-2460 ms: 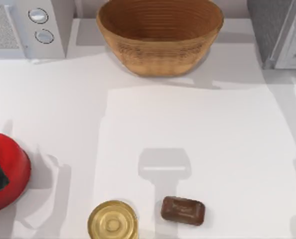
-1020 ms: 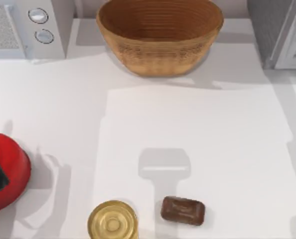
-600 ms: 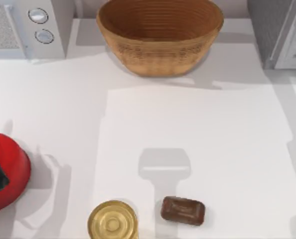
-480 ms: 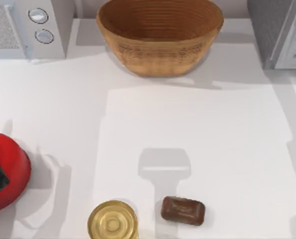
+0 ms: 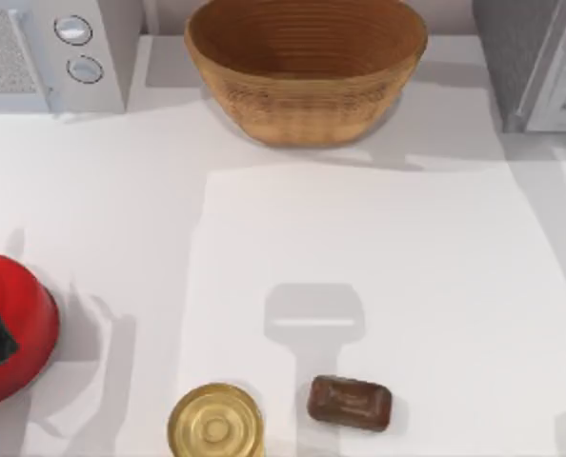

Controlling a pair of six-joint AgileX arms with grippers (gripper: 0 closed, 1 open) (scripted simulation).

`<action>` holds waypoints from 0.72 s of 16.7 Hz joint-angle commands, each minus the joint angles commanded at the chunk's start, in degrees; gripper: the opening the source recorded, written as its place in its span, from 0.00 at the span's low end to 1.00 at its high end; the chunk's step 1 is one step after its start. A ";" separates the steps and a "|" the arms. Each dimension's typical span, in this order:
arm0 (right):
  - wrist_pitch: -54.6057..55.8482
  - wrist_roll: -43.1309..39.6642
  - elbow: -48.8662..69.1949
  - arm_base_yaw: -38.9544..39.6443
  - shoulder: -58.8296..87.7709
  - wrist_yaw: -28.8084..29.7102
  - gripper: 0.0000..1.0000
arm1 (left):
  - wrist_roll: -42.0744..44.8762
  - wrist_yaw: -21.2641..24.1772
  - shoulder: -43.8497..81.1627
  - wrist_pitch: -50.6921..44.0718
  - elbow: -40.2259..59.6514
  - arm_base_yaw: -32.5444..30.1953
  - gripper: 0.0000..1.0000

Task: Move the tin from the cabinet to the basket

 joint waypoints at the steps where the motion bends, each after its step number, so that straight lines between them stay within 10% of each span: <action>1: -1.89 0.00 -0.91 0.54 -2.88 0.46 0.00 | 0.00 0.00 0.00 0.00 0.00 0.00 1.00; 12: -7.98 0.10 -4.71 2.03 -12.74 1.95 0.00 | 0.00 0.00 0.00 0.00 0.00 0.00 1.00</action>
